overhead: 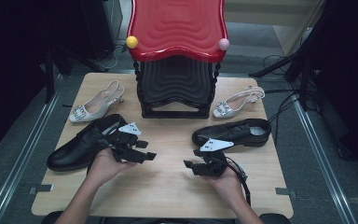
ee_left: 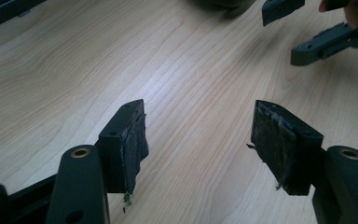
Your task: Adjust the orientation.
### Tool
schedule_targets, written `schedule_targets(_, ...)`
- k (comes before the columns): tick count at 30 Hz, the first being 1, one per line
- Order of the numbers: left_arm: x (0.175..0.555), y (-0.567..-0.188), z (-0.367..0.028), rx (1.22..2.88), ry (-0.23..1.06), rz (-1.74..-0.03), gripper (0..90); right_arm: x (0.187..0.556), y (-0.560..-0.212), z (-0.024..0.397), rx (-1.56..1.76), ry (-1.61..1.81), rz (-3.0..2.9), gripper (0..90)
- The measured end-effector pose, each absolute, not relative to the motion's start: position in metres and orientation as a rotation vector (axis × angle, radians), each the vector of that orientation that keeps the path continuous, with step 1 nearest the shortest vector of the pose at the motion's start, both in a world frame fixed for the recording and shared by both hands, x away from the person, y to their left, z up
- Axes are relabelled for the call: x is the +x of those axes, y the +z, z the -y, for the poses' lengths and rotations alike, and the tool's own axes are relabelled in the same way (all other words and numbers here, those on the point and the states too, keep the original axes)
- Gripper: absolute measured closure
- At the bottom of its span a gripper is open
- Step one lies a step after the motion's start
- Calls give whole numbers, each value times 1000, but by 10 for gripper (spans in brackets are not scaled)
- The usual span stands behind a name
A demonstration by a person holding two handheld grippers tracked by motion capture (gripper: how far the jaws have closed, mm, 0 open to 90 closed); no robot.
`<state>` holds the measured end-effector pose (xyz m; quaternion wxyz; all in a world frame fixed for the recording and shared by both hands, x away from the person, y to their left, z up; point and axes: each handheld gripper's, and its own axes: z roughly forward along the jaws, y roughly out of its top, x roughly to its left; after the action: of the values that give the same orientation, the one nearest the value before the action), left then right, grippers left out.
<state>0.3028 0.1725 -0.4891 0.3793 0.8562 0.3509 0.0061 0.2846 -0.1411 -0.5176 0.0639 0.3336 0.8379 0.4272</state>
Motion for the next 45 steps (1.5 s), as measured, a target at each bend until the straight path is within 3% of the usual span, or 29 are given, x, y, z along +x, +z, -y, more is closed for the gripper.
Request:
schedule_targets(21,295,-477,-202,2137,81,-992,399,294,-517,145,1029,1338,-2532,432)
schedule_targets(26,293,-476,-211,2120,75,-1047,449,296,-517,140,1003,1302,-2561,411)
schedule_targets(45,274,-456,-257,2030,188,-1200,417,303,-521,111,899,1287,-2672,420)
